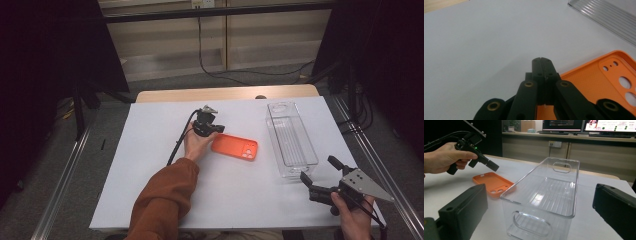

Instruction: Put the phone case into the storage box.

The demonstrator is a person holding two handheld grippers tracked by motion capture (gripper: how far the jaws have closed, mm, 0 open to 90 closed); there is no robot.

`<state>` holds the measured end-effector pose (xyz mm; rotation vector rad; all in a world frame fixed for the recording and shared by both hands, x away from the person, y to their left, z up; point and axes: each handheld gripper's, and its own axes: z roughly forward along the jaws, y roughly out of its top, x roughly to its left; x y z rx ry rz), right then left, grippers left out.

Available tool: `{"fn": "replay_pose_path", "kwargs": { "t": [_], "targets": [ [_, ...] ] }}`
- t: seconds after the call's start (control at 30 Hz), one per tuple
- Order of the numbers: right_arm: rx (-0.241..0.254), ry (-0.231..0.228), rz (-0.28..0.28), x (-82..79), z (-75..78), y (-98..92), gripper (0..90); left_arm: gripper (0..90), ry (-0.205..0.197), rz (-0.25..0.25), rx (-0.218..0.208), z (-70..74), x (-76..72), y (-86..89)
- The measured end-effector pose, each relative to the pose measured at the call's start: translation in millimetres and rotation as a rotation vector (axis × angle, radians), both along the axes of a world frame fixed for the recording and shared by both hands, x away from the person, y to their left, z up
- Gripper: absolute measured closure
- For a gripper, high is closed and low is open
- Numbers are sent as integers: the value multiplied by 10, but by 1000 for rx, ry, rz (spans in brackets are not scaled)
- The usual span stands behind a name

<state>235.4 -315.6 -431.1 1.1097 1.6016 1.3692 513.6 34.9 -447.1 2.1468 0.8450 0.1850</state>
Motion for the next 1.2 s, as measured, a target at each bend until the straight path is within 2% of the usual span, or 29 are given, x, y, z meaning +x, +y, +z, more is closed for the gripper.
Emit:
{"fn": "replay_pose_path", "kwargs": {
  "t": [0.1, 0.17, 0.4, 0.9, 1.0, 1.2],
  "targets": [
    [1, 0, 1, 3, -1, -1, 0, 900, 2, 10, 3, -12, 19, -11],
    [1, 0, 1, 2, -1, -1, 0, 900, -1, 8, 21, -18, 27, -13],
    [0, 0, 2, -1, -1, -3, 0, 900, 6, 0, 26, -41, 23, -11],
    [-5, 0, 5, -6, 0, -6, 0, 900, 15, -37, 57, -8, -39, 15],
    [-2, 0, 2, -4, -1, -5, 0, 900, 2, -52, 83, 9, -81, -3],
    [-5, -3, -2, -9, 1, -3, 0, 900, 1, -63, 87, 13, -102, 5]
  ]
}}
